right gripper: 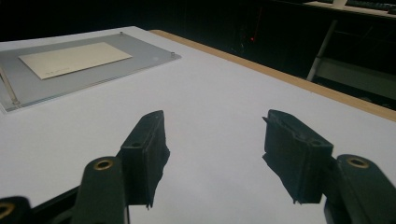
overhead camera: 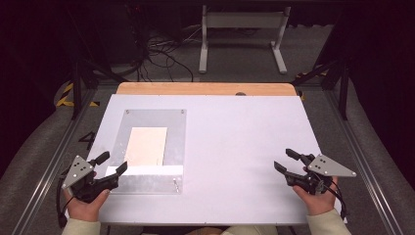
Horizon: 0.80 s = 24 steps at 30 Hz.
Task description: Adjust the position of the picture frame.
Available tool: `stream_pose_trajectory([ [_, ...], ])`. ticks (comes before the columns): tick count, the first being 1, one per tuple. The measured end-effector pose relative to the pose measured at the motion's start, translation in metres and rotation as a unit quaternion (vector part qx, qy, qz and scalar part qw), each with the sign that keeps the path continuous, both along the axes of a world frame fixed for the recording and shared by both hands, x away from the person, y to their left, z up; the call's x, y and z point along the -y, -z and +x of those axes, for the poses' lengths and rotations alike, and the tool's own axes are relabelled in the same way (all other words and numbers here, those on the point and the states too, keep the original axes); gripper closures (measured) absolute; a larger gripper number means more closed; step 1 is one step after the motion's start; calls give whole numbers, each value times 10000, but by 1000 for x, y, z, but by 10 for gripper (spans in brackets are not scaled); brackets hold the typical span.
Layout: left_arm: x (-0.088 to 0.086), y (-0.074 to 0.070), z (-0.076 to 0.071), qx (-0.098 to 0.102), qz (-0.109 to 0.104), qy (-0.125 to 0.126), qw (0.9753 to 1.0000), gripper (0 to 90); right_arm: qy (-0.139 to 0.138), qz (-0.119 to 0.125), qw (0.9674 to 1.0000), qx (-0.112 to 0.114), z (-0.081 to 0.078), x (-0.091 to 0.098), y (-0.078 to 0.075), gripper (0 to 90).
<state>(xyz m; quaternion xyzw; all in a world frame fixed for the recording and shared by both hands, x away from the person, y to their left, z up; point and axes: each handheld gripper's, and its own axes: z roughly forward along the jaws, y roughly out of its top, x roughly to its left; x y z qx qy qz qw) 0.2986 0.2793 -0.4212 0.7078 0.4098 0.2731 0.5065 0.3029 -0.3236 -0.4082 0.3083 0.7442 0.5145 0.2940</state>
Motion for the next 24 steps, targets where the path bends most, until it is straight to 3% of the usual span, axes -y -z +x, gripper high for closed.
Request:
stream_pose_trajectory([
  [14, 0, 0, 0, -28, 34, -12, 10000, 267, -88, -6, 9999, -55, 2, -6, 1, 373],
  [24, -4, -1, -2, -37, 20, -106, 9999, 268, -786, -13, 9968, -159, 15, -60, -5, 374],
])
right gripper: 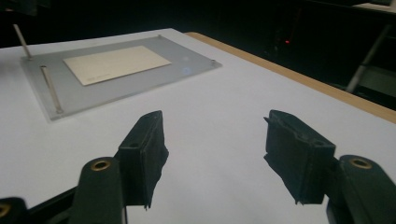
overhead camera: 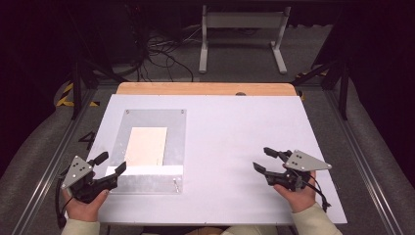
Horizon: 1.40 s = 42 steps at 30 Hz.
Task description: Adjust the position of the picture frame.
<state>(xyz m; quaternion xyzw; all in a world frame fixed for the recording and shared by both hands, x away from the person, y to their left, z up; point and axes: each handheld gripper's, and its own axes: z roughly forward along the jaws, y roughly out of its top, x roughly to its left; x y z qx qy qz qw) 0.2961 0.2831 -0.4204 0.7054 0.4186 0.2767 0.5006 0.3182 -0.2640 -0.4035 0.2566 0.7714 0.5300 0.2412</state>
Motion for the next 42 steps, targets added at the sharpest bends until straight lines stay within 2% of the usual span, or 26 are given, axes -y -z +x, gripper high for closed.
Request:
stream_pose_trajectory([
  [3, -3, 0, -2, 13, -34, -43, 10000, 268, -331, -80, 9994, -81, 5, -27, 0, 375],
  [8, -7, 0, -5, 13, -49, -132, 9999, 268, -724, -132, 9972, -113, 11, -61, 0, 379],
  [14, -15, 1, -16, -2, -38, -298, 9995, 268, -1285, -219, 9912, -241, 16, -107, 5, 384],
  [16, -17, 1, -18, -14, -41, -337, 9994, 268, -1350, -230, 9903, -251, 17, -112, 6, 386],
  [19, -22, 2, -24, -45, -18, -436, 9990, 269, -1687, -330, 9845, -348, 18, -138, 11, 402],
  [20, -22, 2, -24, -45, -18, -436, 9990, 271, -1687, -330, 9845, -348, 18, -138, 11, 402],
  [23, -25, 3, -28, -89, -9, -470, 9989, 277, -1904, -421, 9797, -456, 19, -154, 16, 423],
  [27, -28, 6, -30, -202, 54, -502, 9985, 302, -2066, -444, 9756, -587, 22, -169, 21, 459],
  [31, -33, 8, -31, -291, 72, -558, 9980, 327, -2357, -561, 9675, -721, 22, -188, 30, 525],
  [33, -33, 9, -31, -344, 43, -585, 9977, 332, -2445, -630, 9649, -724, 22, -195, 34, 553],
  [37, -34, 12, -31, -417, 117, -577, 9974, 340, -2481, -755, 9626, -784, 25, -208, 42, 610],
  [40, -34, 13, -30, -463, 119, -575, 9972, 344, -2469, -810, 9624, -788, 26, -212, 45, 654],
  [41, -34, 14, -29, -493, 128, -564, 9971, 346, -2477, -877, 9616, -794, 27, -215, 47, 767],
  [42, -33, 16, -26, -574, 177, -553, 9967, 348, -2479, -912, 9611, -807, 27, -215, 47, 829],
])
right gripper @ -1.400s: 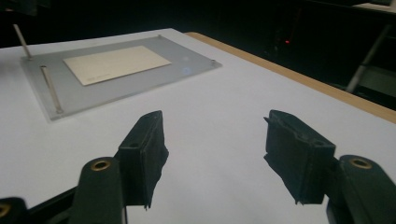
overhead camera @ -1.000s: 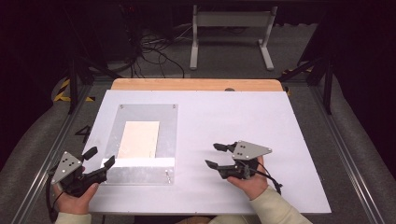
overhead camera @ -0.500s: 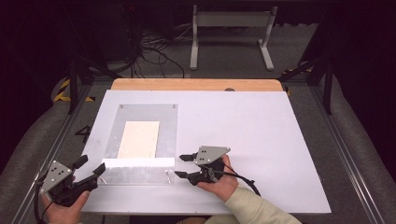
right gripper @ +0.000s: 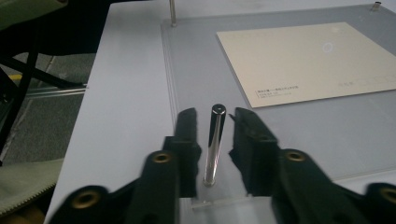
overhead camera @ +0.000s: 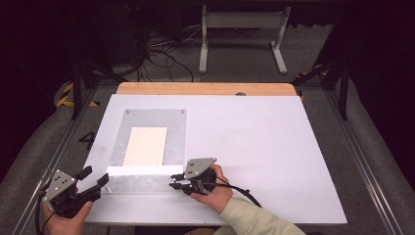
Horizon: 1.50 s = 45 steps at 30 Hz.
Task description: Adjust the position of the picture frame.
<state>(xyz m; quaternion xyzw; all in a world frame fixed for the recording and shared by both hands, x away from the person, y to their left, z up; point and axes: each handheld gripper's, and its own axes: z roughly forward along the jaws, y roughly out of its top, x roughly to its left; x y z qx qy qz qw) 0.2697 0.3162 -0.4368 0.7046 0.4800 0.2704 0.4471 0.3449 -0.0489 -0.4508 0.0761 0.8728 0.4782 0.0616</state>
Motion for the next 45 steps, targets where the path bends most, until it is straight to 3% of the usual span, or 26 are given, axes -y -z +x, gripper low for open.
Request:
stream_pose_trajectory([
  [5, 1, 5, 3, -195, 56, 33, 9998, 407, -43, -15, 10000, -67, 1, 0, 0, 846],
  [10, 0, 7, 5, -467, 78, 222, 9986, 596, -31, -7, 10000, -76, 1, 0, 0, 846],
  [16, -1, 10, 7, -852, 201, 217, 9959, 753, -24, -11, 10000, -85, 0, 0, 0, 846],
  [18, 0, 10, 7, -876, 277, 160, 9956, 835, -28, -14, 10000, -87, 1, 0, 0, 846],
  [21, 1, 9, 7, -919, 294, 130, 9953, 843, -26, -17, 10000, -86, 1, 0, 0, 846],
  [28, 5, 9, 10, -896, 270, 125, 9955, 849, 92, -97, 9999, 26, -2, 1, -4, 847],
  [31, 11, 5, 12, -761, 230, 151, 9967, 849, 256, -122, 9996, 63, -2, 6, -9, 847],
  [37, 26, -1, 17, -625, 147, 297, 9975, 850, 514, -61, 9986, 114, -1, 21, -20, 844],
  [45, 59, -16, 24, -262, 193, 565, 9979, 851, 872, 38, 9951, 472, -9, 53, -40, 829],
])
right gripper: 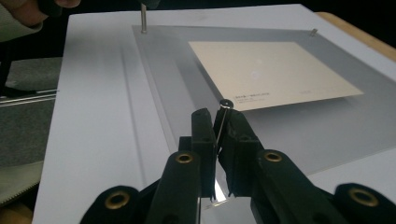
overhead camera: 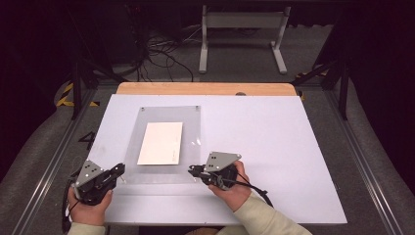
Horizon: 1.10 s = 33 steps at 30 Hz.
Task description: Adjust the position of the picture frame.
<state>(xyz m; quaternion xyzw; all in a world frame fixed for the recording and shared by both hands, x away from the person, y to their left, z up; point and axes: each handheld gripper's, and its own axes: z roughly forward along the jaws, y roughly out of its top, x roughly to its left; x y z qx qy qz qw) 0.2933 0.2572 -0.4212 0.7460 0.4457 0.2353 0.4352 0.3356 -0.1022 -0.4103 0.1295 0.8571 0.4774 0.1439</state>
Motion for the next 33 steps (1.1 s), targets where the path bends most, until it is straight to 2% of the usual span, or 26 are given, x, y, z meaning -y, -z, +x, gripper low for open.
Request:
stream_pose_trajectory([
  [6, 30, -7, 8, 178, 73, 273, 9994, 849, 388, -55, 9989, 244, -7, 27, -9, 819],
  [12, 65, -11, 17, 313, 330, 644, 9969, 837, 802, -69, 9961, 354, -15, 59, -13, 817],
  [13, 65, -11, 17, 313, 330, 644, 9969, 837, 861, -78, 9955, 394, -17, 65, -14, 816],
  [14, 74, -13, 20, 353, 371, 719, 9961, 835, 937, -83, 9948, 396, -18, 70, -15, 815],
  [21, 111, -16, 26, 460, 471, 1025, 9926, 827, 1364, -70, 9894, 492, -29, 104, -18, 815],
  [23, 123, -16, 27, 481, 510, 1152, 9909, 825, 1474, -66, 9878, 506, -31, 113, -19, 815],
  [24, 123, -16, 27, 481, 510, 1152, 9909, 822, 1542, -63, 9866, 524, -32, 119, -19, 815],
  [29, 143, -15, 23, 586, 765, 1372, 9858, 812, 1694, -100, 9840, 540, -37, 134, -17, 814],
  [33, 154, -9, 23, 515, 832, 1557, 9829, 809, 1837, -204, 9813, 529, -40, 145, -12, 816],
])
